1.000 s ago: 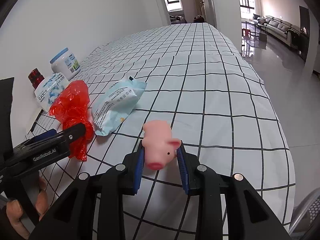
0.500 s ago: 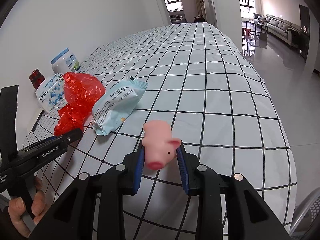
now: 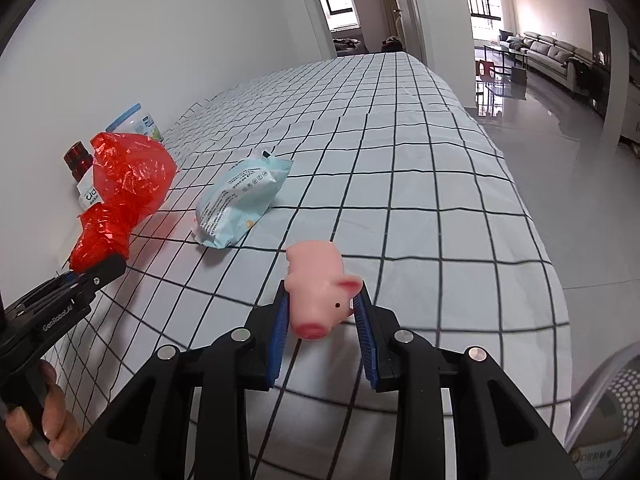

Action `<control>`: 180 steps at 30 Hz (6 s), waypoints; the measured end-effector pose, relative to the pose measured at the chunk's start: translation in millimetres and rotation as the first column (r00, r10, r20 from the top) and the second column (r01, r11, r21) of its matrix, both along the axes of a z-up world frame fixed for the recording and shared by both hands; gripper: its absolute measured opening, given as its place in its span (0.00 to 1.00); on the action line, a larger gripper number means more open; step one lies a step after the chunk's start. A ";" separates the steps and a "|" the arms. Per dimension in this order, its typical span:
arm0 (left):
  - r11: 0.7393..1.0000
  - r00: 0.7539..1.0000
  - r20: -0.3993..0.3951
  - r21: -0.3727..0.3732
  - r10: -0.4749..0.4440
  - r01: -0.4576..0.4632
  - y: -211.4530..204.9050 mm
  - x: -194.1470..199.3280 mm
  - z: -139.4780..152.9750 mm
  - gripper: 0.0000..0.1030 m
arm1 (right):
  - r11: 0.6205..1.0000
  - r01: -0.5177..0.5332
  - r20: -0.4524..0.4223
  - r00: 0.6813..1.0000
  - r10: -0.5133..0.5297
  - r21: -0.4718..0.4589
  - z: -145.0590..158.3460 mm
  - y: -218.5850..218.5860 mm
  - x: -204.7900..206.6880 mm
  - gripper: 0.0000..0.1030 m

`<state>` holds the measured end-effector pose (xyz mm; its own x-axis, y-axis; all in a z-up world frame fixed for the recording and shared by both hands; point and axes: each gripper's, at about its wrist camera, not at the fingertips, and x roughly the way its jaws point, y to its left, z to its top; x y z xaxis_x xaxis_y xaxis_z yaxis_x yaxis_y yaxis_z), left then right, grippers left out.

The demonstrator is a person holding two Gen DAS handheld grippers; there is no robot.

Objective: Collect trash
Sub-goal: 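Carry the red bag and pig over the grey basket and release both, then move both tools back over the table toward the light-blue wrapper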

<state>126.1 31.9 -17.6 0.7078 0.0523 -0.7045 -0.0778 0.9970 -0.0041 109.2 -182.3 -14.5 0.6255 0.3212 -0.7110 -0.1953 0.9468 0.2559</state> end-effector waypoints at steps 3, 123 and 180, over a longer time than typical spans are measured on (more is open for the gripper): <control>0.999 0.999 0.020 0.000 -0.037 0.037 -12.4 -14.1 6.9 0.23 | 1.000 0.022 0.009 1.000 -0.022 0.007 4.0 -9.3 -13.9 0.30; 0.959 0.960 0.043 -0.058 -0.276 0.279 -58.7 -61.9 17.7 0.77 | 0.966 0.254 0.116 0.962 -0.247 -0.048 34.0 -66.6 -117.9 0.70; 0.974 0.974 0.012 -0.033 -0.224 0.225 61.4 70.1 -2.5 0.88 | 0.972 0.218 0.012 0.975 -0.220 0.083 22.9 57.4 40.4 0.40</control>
